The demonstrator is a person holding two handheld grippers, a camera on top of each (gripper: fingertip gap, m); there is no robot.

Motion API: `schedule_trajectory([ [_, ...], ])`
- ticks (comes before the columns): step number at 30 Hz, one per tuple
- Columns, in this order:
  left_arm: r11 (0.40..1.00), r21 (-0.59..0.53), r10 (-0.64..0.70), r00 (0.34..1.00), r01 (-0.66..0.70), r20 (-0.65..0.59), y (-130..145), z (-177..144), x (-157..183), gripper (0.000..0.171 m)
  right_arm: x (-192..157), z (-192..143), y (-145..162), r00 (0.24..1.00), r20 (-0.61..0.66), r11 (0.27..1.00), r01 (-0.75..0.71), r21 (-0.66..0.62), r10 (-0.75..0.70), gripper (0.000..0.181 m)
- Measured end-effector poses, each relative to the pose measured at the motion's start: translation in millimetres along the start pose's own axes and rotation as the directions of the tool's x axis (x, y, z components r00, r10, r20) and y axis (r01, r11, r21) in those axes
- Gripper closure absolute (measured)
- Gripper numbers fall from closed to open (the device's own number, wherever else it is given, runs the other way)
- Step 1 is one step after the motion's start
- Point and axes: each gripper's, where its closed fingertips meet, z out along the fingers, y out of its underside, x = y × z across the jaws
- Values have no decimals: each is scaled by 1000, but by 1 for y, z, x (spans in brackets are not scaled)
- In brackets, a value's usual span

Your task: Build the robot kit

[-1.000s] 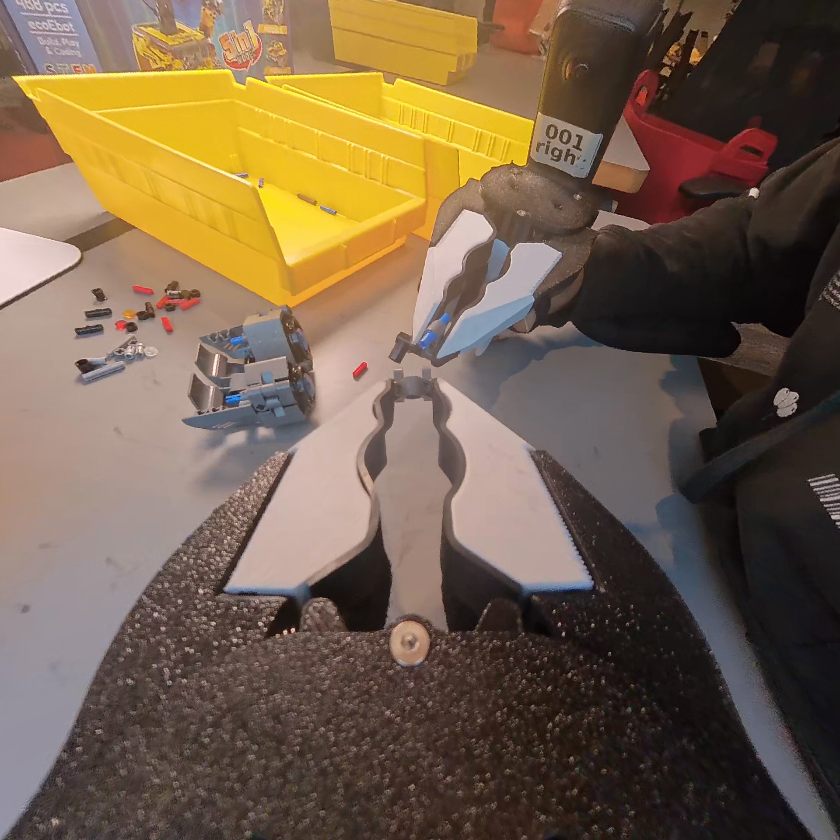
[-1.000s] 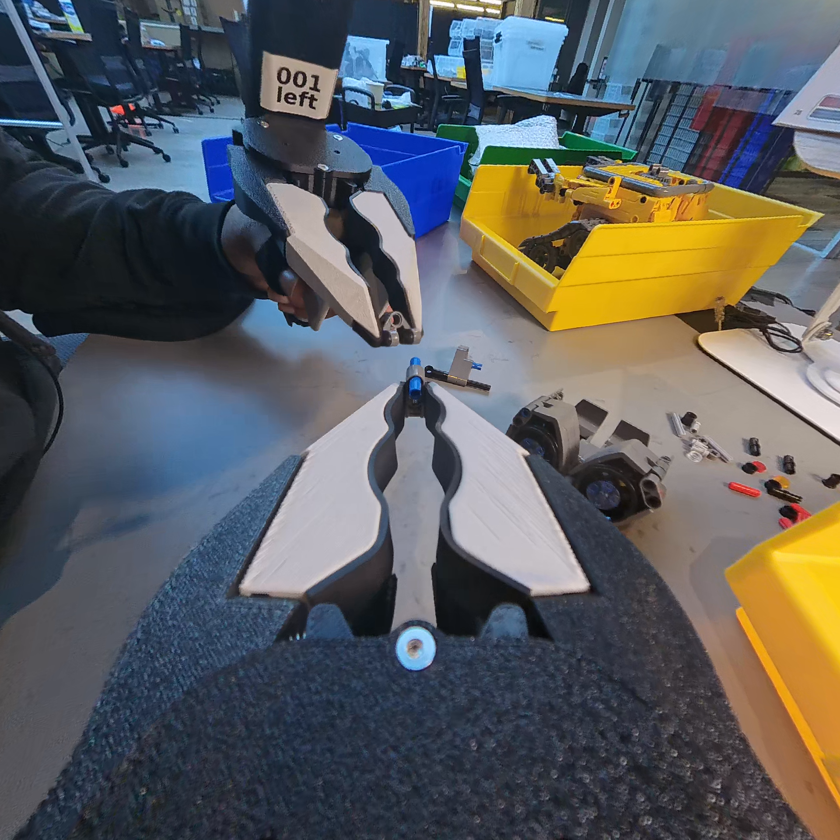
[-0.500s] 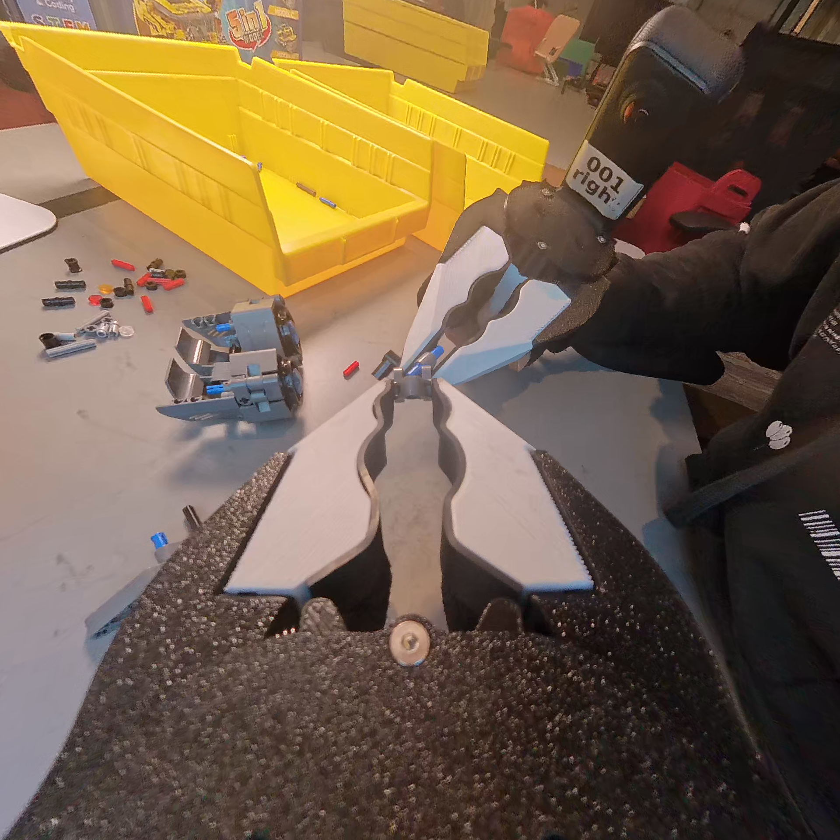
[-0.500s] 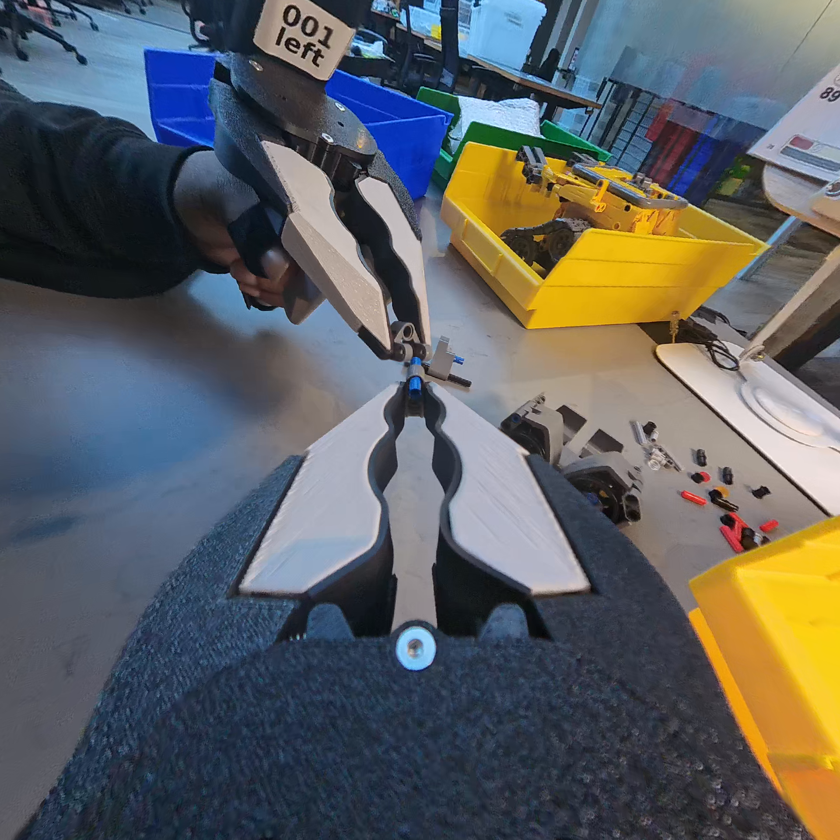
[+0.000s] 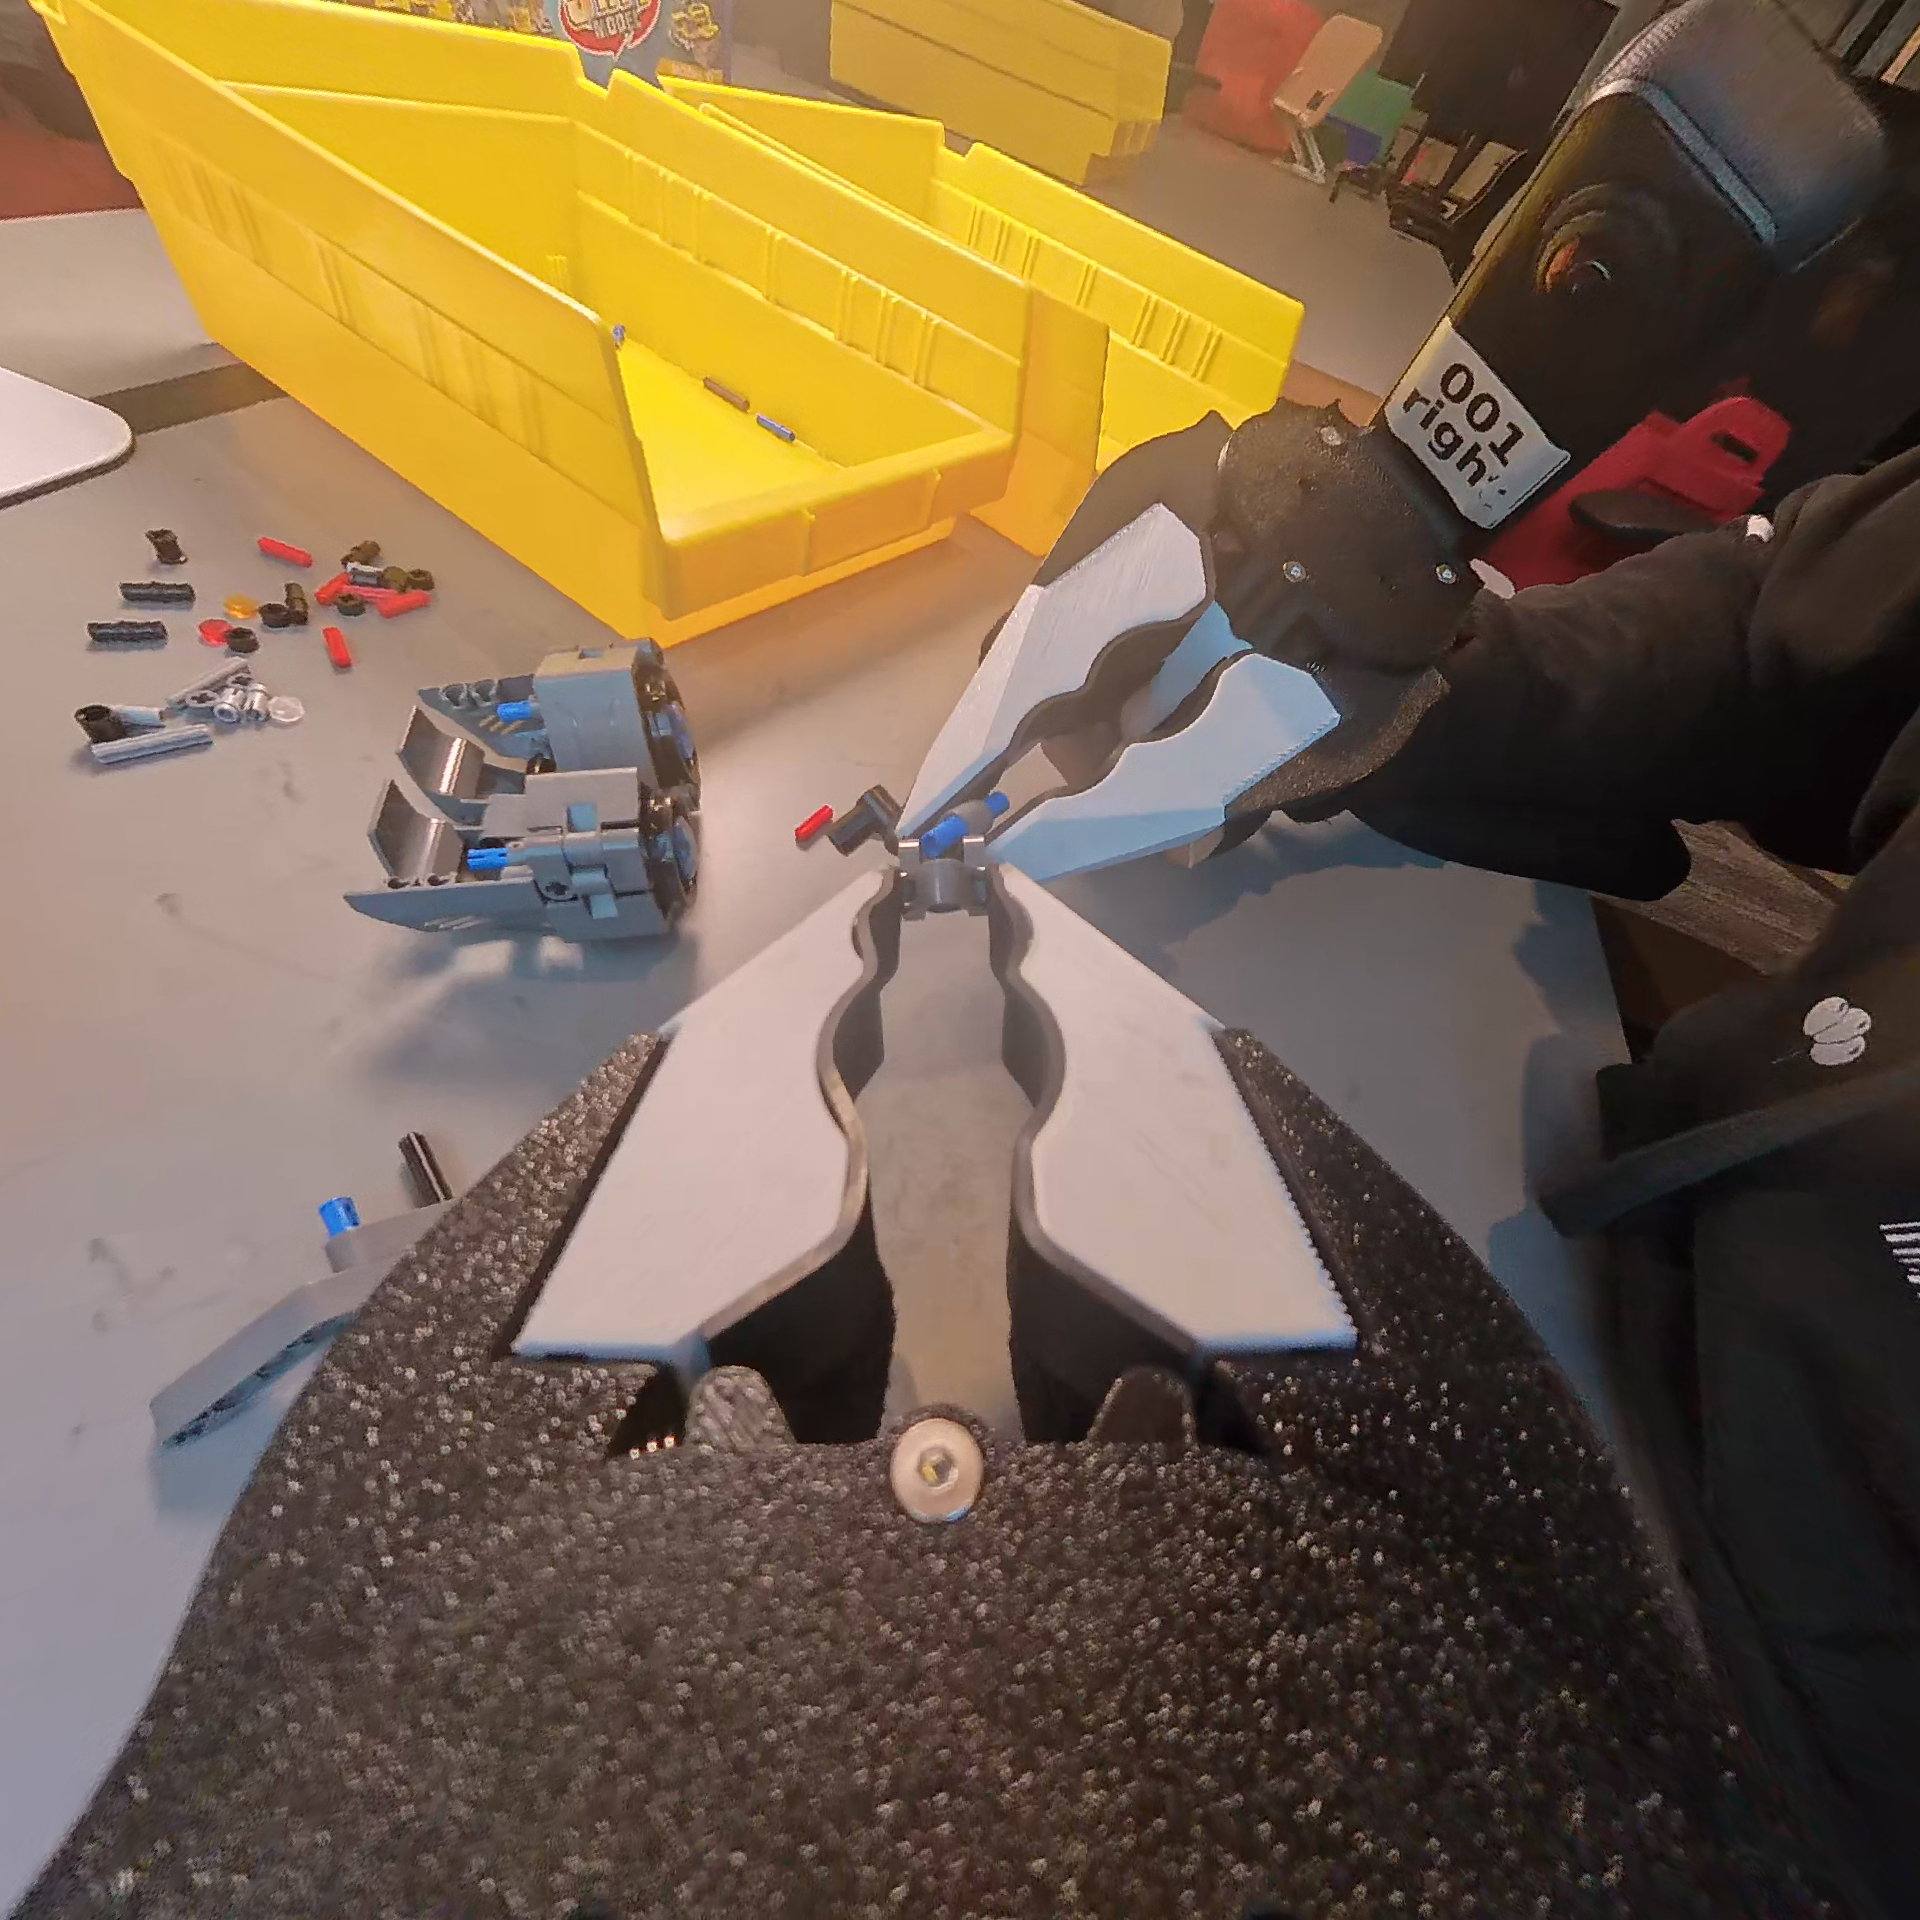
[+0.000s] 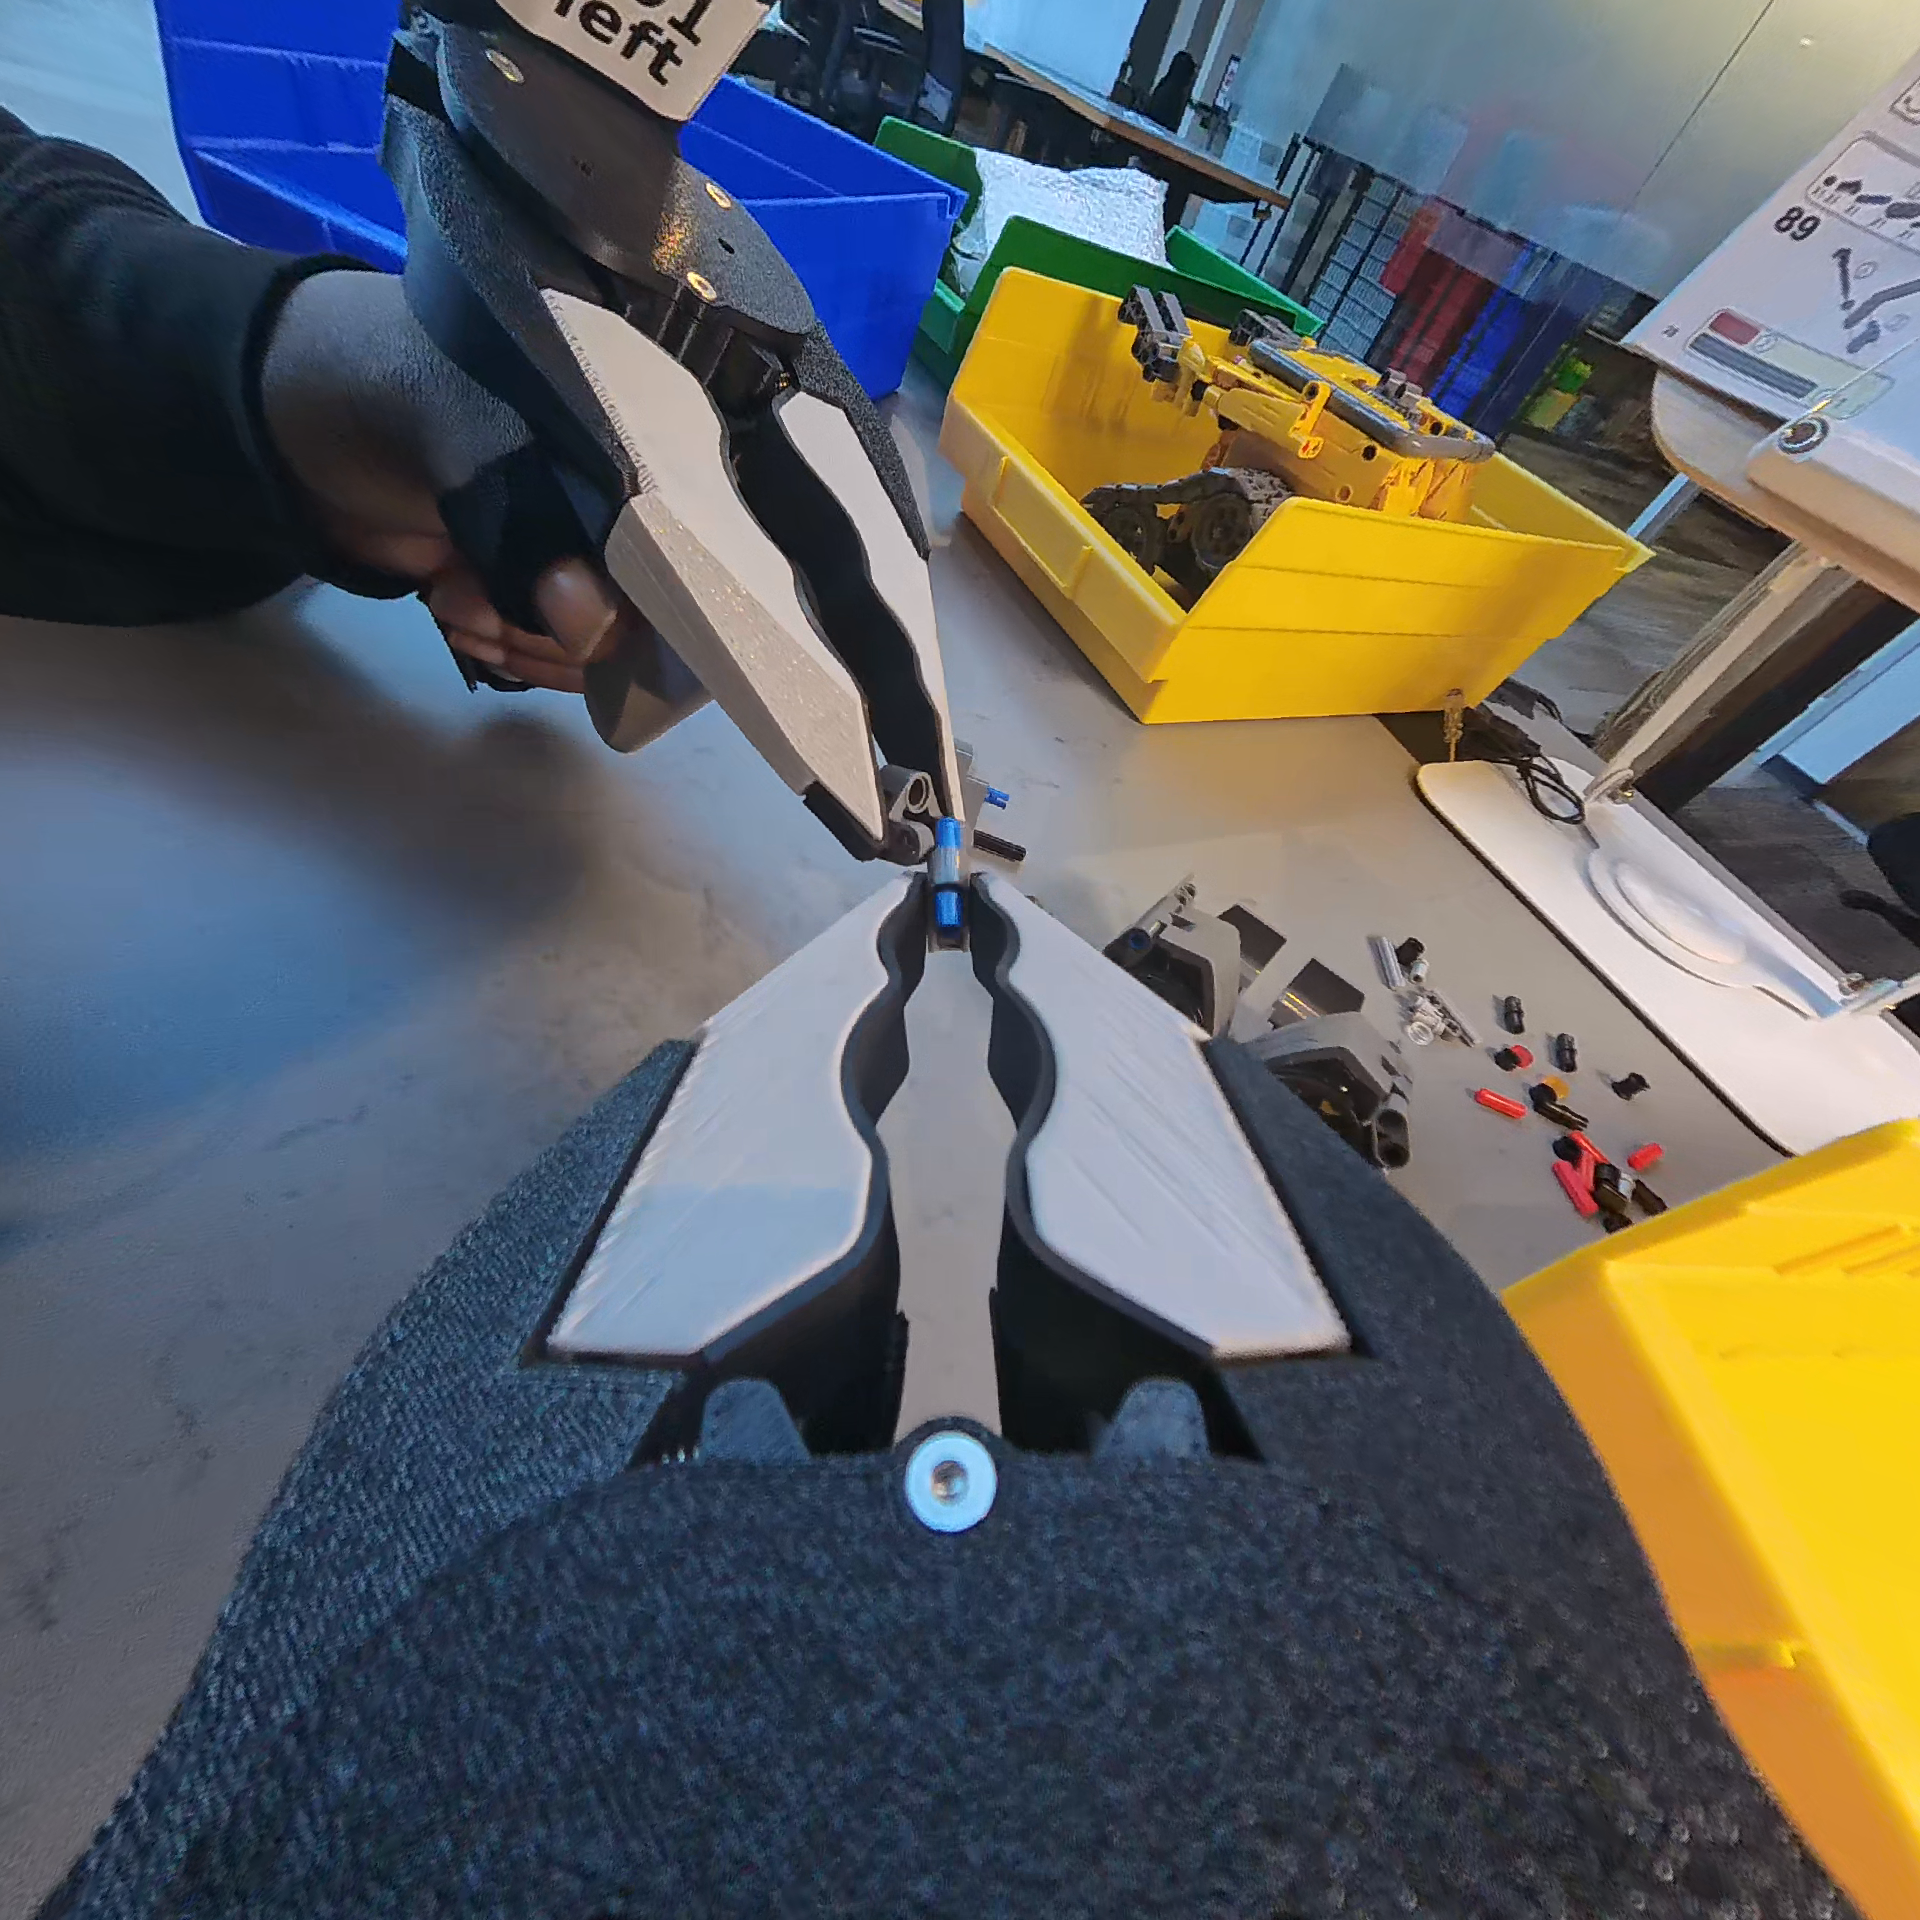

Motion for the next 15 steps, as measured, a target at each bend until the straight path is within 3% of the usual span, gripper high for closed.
schedule_trajectory([
  [15, 1000, -14, 21, 1000, -20, 19, 2, 2, 0, 156, -2, 3, 5, 1000, 0, 999, 24, -31, -24, 175],
])
